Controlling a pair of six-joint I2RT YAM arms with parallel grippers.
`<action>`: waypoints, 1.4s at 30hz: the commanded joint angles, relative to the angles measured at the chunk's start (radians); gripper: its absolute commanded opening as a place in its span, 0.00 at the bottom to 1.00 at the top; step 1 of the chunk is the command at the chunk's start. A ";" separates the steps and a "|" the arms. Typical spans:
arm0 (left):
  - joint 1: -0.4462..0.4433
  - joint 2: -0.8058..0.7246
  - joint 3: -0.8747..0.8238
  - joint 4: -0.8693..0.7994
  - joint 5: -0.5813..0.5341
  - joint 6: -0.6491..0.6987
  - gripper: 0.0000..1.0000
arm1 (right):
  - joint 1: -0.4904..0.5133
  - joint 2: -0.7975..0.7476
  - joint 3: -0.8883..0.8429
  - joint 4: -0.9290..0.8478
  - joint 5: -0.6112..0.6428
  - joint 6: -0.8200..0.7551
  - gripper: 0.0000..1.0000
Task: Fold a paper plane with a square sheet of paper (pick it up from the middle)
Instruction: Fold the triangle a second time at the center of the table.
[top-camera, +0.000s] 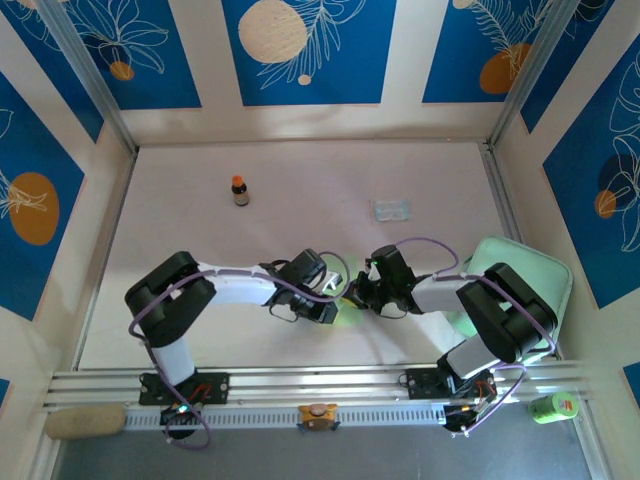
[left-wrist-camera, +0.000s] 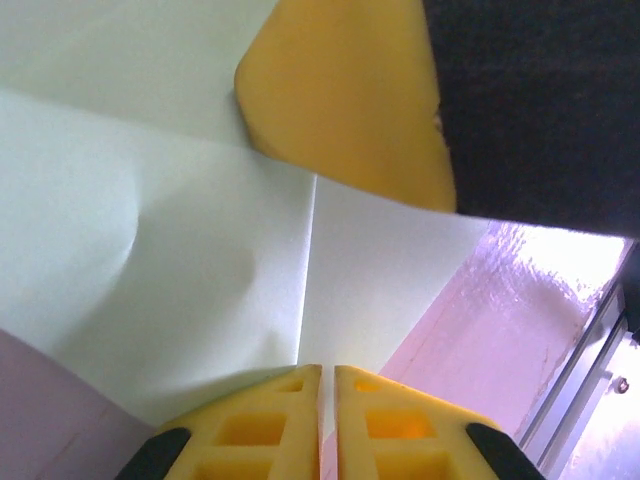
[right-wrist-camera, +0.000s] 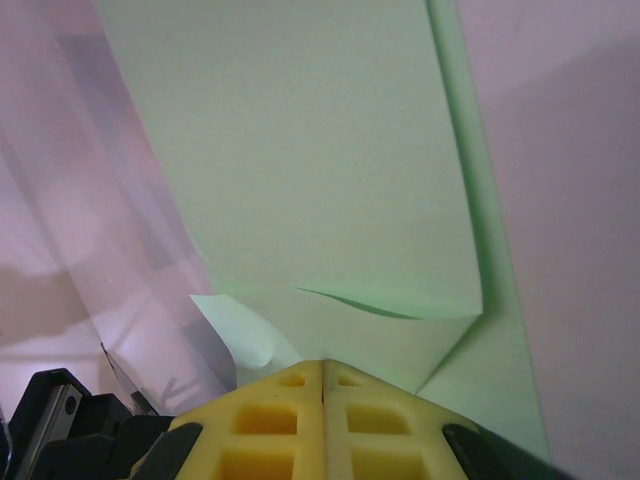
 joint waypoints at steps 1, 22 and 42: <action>-0.007 -0.021 -0.028 -0.042 -0.009 0.018 0.13 | -0.013 0.003 -0.024 -0.099 0.031 -0.006 0.03; -0.013 -0.257 -0.104 -0.003 -0.065 -0.050 0.09 | -0.016 0.003 -0.021 -0.097 0.025 -0.006 0.03; 0.000 0.024 0.002 0.002 -0.144 -0.041 0.06 | -0.017 -0.032 -0.010 -0.070 -0.007 -0.028 0.05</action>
